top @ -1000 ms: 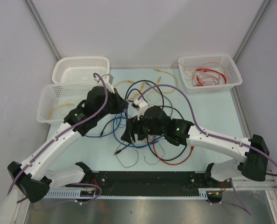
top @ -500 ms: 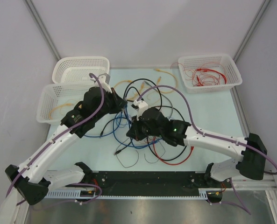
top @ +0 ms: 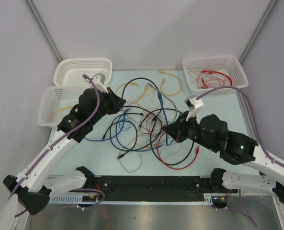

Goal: Untangle the cables

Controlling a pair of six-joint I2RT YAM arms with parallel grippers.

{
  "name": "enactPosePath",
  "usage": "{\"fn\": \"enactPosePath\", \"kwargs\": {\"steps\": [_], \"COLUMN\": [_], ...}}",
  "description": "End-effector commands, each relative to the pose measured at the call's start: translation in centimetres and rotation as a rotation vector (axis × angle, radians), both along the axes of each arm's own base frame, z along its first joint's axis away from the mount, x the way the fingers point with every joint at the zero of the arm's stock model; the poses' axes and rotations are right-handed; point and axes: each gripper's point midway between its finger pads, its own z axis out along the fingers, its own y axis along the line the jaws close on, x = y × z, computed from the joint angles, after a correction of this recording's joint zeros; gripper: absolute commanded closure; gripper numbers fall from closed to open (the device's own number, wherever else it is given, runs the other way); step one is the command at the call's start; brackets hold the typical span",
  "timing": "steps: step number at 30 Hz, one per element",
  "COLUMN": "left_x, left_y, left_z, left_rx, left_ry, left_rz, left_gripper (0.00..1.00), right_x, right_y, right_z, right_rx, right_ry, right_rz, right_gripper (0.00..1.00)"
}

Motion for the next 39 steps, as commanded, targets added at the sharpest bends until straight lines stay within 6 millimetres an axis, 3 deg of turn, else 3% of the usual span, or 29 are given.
{"fn": "enactPosePath", "kwargs": {"steps": [1,8,11,12,14,15,16,17,22,24,25,30,39], "left_x": [1.8,3.0,3.9,4.1,4.8,4.8,5.4,5.4,5.8,5.5,5.4,5.1,4.7], "left_y": [2.6,4.1,6.1,6.8,8.6,9.3,10.0,10.4,10.8,9.7,8.1,5.1,5.3], "left_z": [-0.2,1.9,4.8,7.2,9.5,12.0,12.7,14.6,18.6,19.9,20.5,20.5,20.0], "left_rx": [0.071,0.071,0.063,0.044,0.052,0.032,0.041,0.021,-0.007,-0.033,-0.063,-0.136,-0.127], "left_ry": [-0.032,-0.070,-0.126,-0.170,-0.221,-0.270,-0.281,-0.315,-0.391,-0.426,-0.448,-0.433,-0.414], "left_rz": [0.111,0.170,0.243,0.268,0.336,0.361,0.393,0.407,0.424,0.359,0.278,0.134,0.135], "left_gripper": [0.94,1.00,1.00,1.00,1.00,1.00,1.00,1.00,1.00,1.00,1.00,1.00,1.00], "right_x": [0.2,0.7,1.1,1.2,1.3,1.4,1.4,1.4,1.8,2.1,2.3,3.1,5.0], "right_y": [-2.7,-3.6,-4.4,-4.7,-5.0,-5.1,-5.3,-5.3,-6.0,-6.2,-6.0,-5.1,-1.9], "right_z": [0.9,0.3,1.0,1.7,2.3,2.7,3.0,3.3,2.7,1.7,0.8,-1.0,-4.0], "right_rx": [-0.010,-0.052,-0.027,-0.007,0.016,0.026,0.033,0.041,-0.002,-0.040,-0.070,-0.076,-0.064], "right_ry": [-0.033,-0.042,-0.060,-0.074,-0.088,-0.101,-0.109,-0.115,-0.120,-0.102,-0.090,-0.085,-0.015], "right_rz": [-0.073,-0.114,-0.156,-0.168,-0.179,-0.184,-0.186,-0.187,-0.201,-0.208,-0.211,-0.200,-0.123], "right_gripper": [1.00,1.00,1.00,1.00,1.00,1.00,1.00,1.00,1.00,1.00,1.00,1.00,1.00]}}
